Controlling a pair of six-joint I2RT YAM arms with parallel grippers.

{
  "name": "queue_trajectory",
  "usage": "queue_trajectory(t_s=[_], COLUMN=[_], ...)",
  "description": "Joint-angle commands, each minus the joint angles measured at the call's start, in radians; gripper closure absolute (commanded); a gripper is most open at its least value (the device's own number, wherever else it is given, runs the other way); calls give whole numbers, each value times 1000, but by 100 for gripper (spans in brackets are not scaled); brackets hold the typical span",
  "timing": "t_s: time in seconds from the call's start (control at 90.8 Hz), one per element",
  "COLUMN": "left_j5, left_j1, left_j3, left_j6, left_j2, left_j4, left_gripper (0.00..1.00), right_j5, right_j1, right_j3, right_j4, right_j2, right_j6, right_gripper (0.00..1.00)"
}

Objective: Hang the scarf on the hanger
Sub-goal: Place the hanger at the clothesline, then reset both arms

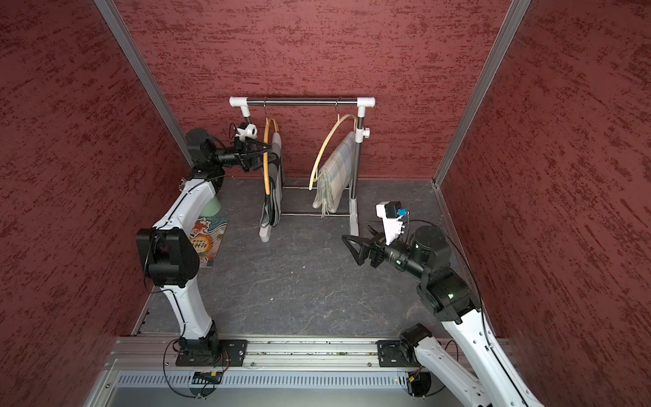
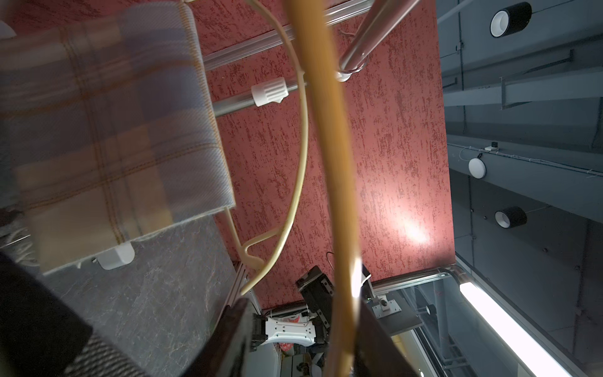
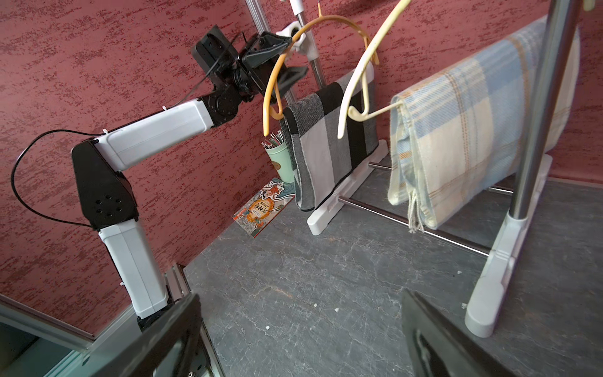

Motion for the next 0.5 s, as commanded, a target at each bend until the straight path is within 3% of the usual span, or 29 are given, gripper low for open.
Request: queue_trajectory(t_s=[0.0,0.099,0.154,0.209,0.331,0.43,0.485], left_j5=[-59,-216,-384,-550,-765,-955,-1006], left_j1=[27,90,128,156,196,196,180], left_j3=[-142,-236,-264,-334,-605,-773,-893], left_j6=[156,549,741,850,943,954,940], left_j2=[-153,-328,-445,-577,-841,-950,-991], left_j4=[24,-442,-682,-765,-738,-834,-818], left_gripper=[0,0,0,0,0,0,0], right_j5=[23,115,228,374,572,698,769], right_j1=[-5,-5,-5,-5,-10,-15,-19], right_j3=[-9,-33,-52,-72,-127,-207,-258], right_j4=[5,10,1,-19,-27,43,95], right_j2=[-2,3,6,14,67,100,105], right_j6=[22,15,28,35,27,25,22], right_gripper=[2,2,2,2,2,2,2])
